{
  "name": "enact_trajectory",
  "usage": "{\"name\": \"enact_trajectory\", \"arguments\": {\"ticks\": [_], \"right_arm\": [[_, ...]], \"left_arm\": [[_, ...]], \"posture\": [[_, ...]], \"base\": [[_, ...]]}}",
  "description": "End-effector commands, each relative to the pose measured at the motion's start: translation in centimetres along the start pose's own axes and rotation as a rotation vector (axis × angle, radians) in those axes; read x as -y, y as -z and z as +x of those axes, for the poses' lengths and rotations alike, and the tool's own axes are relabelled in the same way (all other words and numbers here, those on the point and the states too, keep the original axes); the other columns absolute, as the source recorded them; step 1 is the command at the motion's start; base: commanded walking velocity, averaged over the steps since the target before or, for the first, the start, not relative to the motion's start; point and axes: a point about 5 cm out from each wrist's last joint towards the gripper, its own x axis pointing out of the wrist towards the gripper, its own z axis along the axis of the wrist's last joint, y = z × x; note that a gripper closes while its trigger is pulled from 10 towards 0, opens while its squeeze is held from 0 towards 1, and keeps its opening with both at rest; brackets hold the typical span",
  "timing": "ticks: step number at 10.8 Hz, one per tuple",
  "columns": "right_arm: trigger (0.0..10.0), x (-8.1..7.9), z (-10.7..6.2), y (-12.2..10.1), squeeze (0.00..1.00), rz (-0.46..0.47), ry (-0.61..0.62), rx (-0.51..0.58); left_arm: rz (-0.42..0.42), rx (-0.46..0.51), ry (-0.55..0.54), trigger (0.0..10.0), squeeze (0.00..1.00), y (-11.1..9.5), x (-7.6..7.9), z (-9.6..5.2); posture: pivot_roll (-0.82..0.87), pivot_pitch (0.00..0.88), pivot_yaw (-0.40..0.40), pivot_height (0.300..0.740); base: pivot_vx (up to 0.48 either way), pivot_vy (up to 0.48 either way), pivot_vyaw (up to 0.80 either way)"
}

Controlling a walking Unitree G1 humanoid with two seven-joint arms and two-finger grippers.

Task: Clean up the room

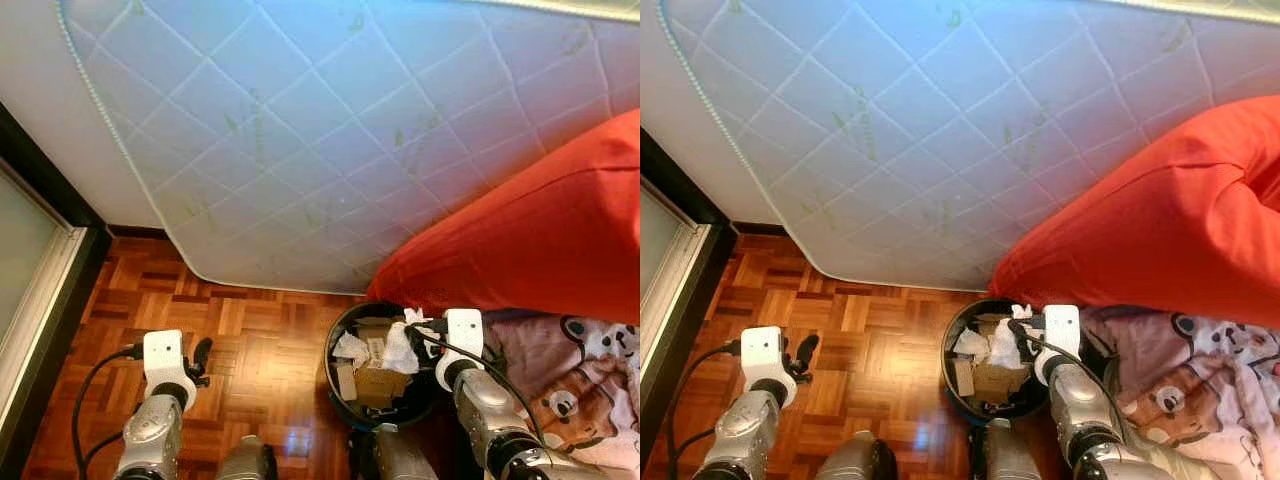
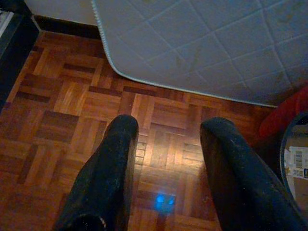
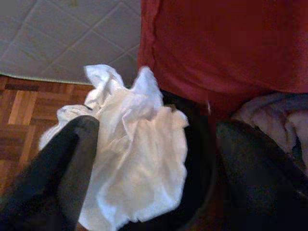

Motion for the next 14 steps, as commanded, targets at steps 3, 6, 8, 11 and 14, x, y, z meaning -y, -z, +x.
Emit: {"name": "enact_trajectory", "arguments": {"ticks": [3, 6, 8, 11, 14], "right_arm": [[10.0, 0.1, -0.4, 1.9, 0.0, -0.062, -0.01, -0.12], [10.0, 0.0, -0.1, 1.4, 0.0, 0.036, -0.016, -0.132], [10.0, 0.1, 0.1, 0.8, 0.0, 0.011, 0.006, -0.13], [10.0, -0.4, 0.5, -0.2, 1.0, 0.081, -0.008, -0.086], [10.0, 0.4, 0.2, 0.4, 0.0, -0.003, 0.059, -0.131]], "left_arm": [[-0.006, -0.022, -0.01, 10.0, 0.0, 0.8, -0.1, -0.5], [-0.01, -0.029, -0.009, 10.0, 0.0, 1.0, 0.0, -0.6], [-0.013, -0.031, -0.012, 10.0, 0.0, 1.1, 0.0, -0.6], [-0.009, -0.031, -0.015, 10.0, 0.0, 0.8, -0.3, -0.5], [-0.009, -0.028, -0.011, 10.0, 0.0, 0.7, -0.3, -0.4]], "posture": [[0.24, 0.26, -0.079, 0.681], [0.24, 0.268, -0.084, 0.681], [0.24, 0.27, -0.083, 0.681], [0.24, 0.264, -0.074, 0.681], [0.24, 0.267, -0.071, 0.681]], "base": [[0.0, 0.0, 0.0], [0.0, 0.0, 0.0], [0.0, 0.0, 0.0], [0.0, 0.0, 0.0], [0.0, 0.0, 0.0]]}}
